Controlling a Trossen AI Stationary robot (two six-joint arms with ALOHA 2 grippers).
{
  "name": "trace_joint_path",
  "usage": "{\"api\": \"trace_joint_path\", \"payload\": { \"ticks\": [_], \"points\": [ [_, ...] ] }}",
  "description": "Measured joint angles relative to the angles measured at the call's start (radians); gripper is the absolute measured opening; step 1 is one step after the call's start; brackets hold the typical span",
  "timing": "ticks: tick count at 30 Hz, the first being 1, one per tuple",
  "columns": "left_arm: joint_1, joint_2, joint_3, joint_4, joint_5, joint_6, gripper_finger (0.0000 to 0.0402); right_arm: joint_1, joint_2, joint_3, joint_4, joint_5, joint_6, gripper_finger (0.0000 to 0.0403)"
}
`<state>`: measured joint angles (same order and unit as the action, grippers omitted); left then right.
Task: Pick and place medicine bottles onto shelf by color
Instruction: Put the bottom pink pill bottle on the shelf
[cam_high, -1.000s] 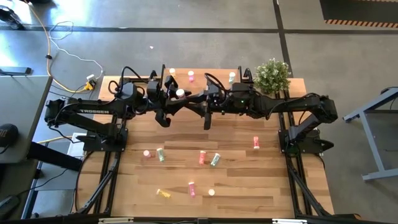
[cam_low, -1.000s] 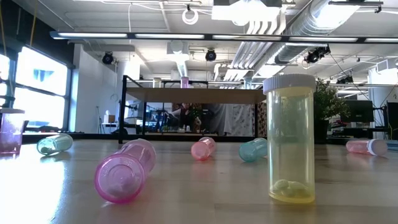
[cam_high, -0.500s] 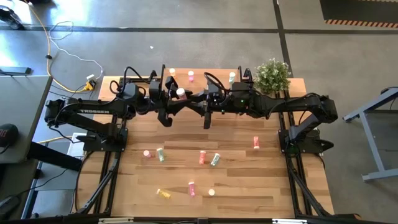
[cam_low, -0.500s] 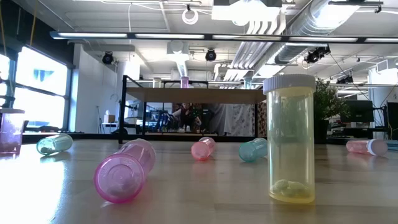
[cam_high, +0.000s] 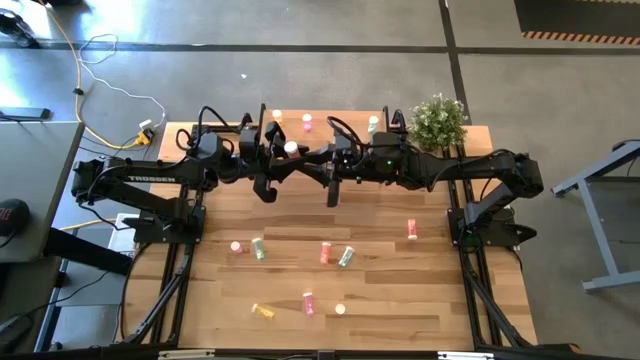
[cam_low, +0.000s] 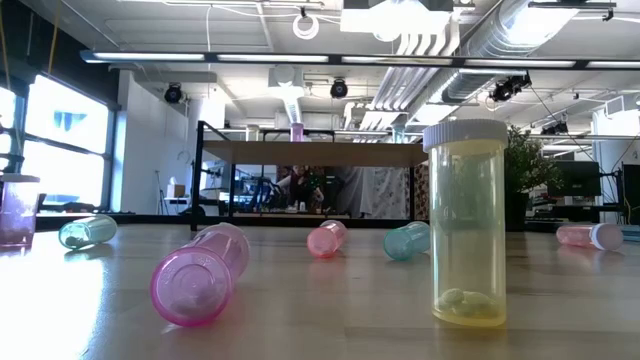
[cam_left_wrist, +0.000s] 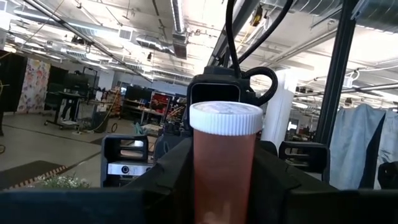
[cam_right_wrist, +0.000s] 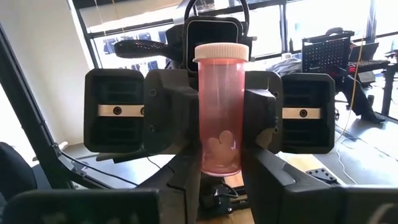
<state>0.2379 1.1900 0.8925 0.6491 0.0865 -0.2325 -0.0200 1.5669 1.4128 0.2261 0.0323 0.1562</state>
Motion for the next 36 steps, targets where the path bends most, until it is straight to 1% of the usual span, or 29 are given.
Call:
{"api": "trace_joint_path", "payload": {
  "ticks": [3,11,19,30,36],
  "points": [
    [0.0,0.0,0.0,0.0,0.0,0.0,0.011,0.0,0.0,0.0,-0.002,0.021,0.0,0.0105],
    [0.0,0.0,0.0,-0.001,-0.002,0.0,0.0103,0.0,0.0,0.0,-0.009,0.025,0.0,0.0134],
    [0.0,0.0,0.0,0.0,-0.001,0.033,0.007,0.0,0.0,0.0,-0.008,0.028,-0.001,0.0136],
    [0.0,0.002,-0.001,-0.002,-0.002,0.035,0.0074,0.0,-0.003,0.0,-0.034,0.025,0.0,0.0136],
    [0.0,0.003,-0.002,0.035,-0.002,0.027,0.0072,0.0,-0.003,0.0,-0.044,0.019,0.001,0.0137]
  ]
}}
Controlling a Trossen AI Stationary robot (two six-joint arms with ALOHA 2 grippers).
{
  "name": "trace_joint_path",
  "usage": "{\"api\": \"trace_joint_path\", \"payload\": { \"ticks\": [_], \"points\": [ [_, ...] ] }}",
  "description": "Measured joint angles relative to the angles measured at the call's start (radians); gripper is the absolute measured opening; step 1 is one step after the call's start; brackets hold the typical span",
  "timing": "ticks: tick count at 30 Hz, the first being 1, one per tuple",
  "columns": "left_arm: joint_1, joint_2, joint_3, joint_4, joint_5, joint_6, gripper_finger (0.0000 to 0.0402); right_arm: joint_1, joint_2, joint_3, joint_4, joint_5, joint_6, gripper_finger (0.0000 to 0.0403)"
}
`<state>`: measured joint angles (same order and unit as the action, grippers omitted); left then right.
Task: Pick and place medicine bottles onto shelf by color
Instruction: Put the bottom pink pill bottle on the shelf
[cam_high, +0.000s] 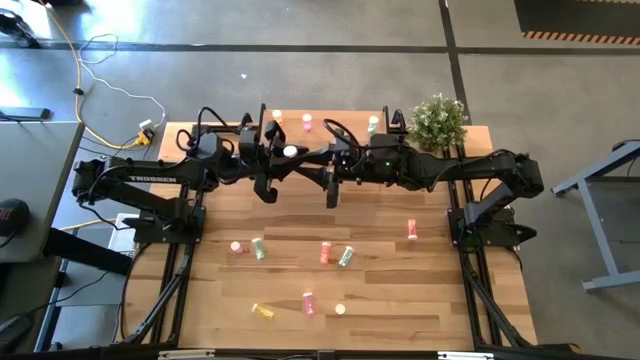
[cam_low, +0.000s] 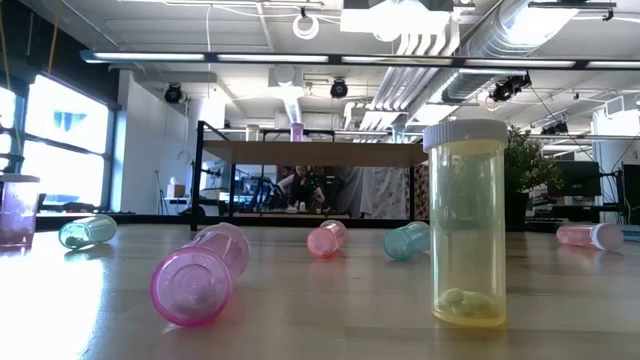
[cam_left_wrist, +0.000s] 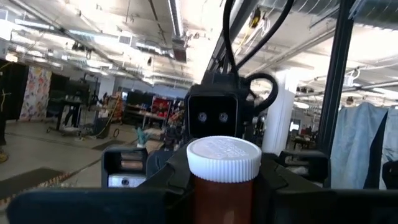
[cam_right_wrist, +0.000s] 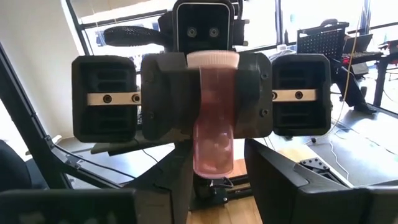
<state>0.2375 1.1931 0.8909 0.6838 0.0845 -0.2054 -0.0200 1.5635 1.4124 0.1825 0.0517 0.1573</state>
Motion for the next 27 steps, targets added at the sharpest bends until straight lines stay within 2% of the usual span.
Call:
{"api": "trace_joint_path", "payload": {
  "ticks": [6,13,27],
  "points": [
    [0.0,0.0,0.0,0.013,-0.002,-0.009,0.0072,0.0,0.0,0.0,-0.002,-0.001,0.001,0.0137],
    [0.0,0.0,0.0,0.016,-0.007,-0.011,0.0072,0.0,0.001,0.0,0.01,-0.051,0.025,0.0138],
    [0.0,-0.002,0.0,0.024,-0.013,-0.027,0.0072,-0.021,0.0,0.0,0.027,-0.051,0.021,0.0195]
  ]
}}
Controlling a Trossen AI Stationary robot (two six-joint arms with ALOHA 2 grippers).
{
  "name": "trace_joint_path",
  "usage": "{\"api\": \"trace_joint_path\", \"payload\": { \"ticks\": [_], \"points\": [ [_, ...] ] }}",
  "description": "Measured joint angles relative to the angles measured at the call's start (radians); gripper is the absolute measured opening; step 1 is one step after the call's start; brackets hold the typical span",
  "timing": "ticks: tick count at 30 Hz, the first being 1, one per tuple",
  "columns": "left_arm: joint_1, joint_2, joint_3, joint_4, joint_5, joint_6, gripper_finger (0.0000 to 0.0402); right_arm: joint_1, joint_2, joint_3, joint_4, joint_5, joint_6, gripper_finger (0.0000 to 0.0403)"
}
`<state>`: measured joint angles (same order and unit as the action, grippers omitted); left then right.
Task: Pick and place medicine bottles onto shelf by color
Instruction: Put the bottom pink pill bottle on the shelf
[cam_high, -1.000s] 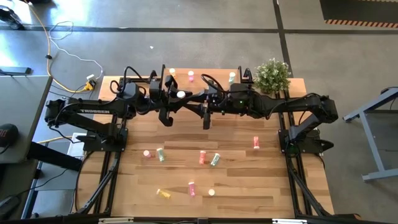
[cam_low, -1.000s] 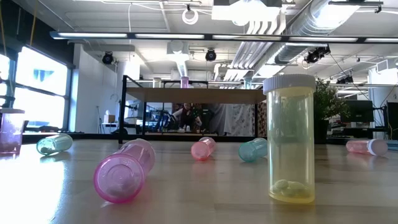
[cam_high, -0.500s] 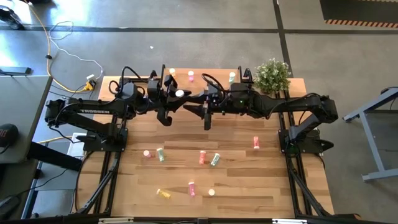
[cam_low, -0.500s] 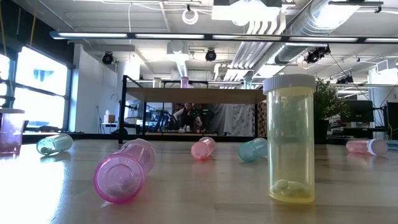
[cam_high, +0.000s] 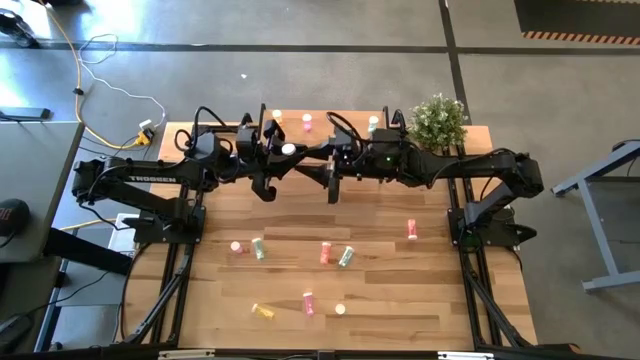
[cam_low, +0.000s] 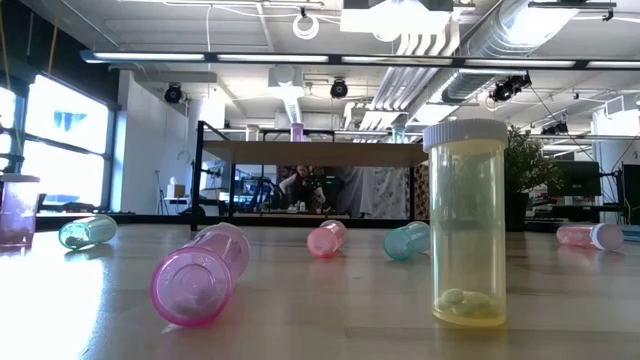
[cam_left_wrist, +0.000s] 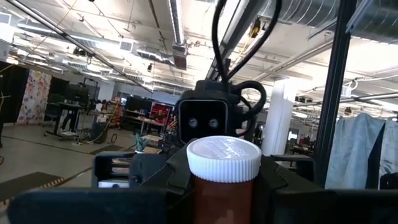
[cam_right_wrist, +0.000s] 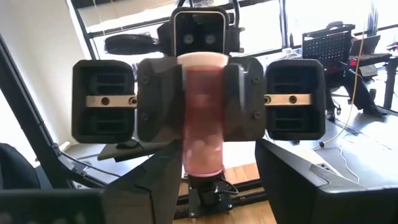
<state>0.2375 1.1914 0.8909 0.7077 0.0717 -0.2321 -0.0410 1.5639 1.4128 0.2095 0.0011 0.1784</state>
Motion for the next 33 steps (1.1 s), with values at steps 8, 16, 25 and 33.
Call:
{"api": "trace_joint_path", "payload": {
  "ticks": [8,16,25,33],
  "points": [
    [0.0,0.0,0.0,0.032,-0.009,0.0,0.0072,0.002,0.033,0.0,0.057,-0.006,0.003,0.0195],
    [0.0,0.0,0.0,0.03,-0.009,0.0,0.0072,-0.005,0.043,0.0,0.085,-0.002,-0.003,0.0195],
    [0.0,0.0,0.001,0.03,-0.009,0.0,0.0072,-0.005,0.06,0.0,0.097,-0.008,0.004,0.0164],
    [0.0,0.0,0.001,0.028,-0.009,0.0,0.0072,-0.005,0.061,0.0,0.11,-0.01,0.004,0.0123]
  ]
}}
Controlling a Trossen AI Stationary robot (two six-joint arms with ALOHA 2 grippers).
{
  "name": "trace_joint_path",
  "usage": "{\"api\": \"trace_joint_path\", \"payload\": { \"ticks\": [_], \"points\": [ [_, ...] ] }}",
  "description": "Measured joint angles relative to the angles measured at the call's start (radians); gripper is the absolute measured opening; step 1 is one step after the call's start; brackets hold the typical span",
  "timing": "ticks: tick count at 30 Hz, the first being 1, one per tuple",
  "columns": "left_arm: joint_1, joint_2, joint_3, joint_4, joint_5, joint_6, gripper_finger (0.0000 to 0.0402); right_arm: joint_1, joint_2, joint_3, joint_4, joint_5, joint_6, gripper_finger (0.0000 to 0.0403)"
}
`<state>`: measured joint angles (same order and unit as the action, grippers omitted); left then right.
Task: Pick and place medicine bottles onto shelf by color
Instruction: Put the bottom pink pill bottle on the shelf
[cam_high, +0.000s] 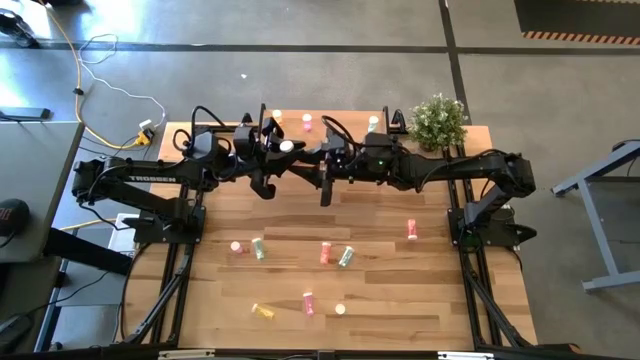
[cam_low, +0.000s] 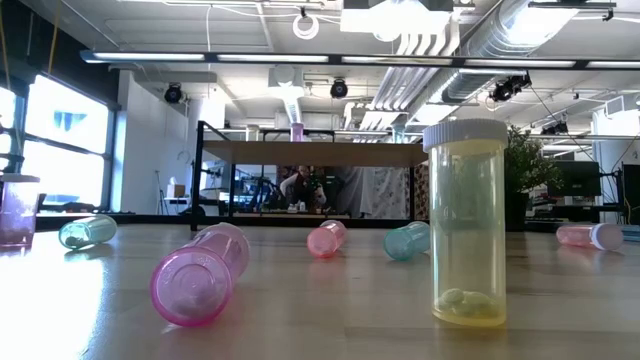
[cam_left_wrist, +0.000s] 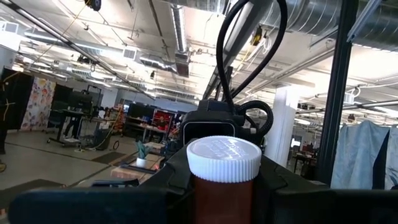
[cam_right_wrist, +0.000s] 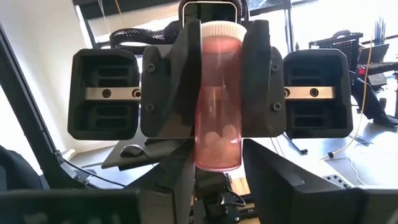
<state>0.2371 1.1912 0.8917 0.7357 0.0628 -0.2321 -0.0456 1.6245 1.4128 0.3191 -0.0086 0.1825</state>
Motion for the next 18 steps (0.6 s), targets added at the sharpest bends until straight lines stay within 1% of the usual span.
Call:
{"api": "trace_joint_path", "payload": {
  "ticks": [7,11,18],
  "points": [
    [0.0,0.0,0.0,-0.002,0.0,0.0,0.0072,0.0,0.0,0.0,-0.002,-0.003,0.0,0.0101],
    [0.0,-0.001,0.0,-0.006,0.0,0.0,0.008,0.0,0.0,0.0,-0.003,-0.003,0.0,0.0085],
    [0.0,-0.001,0.0,-0.006,0.0,0.0,0.0086,0.0,0.0,0.0,-0.004,-0.003,0.0,0.0088]
  ]
}}
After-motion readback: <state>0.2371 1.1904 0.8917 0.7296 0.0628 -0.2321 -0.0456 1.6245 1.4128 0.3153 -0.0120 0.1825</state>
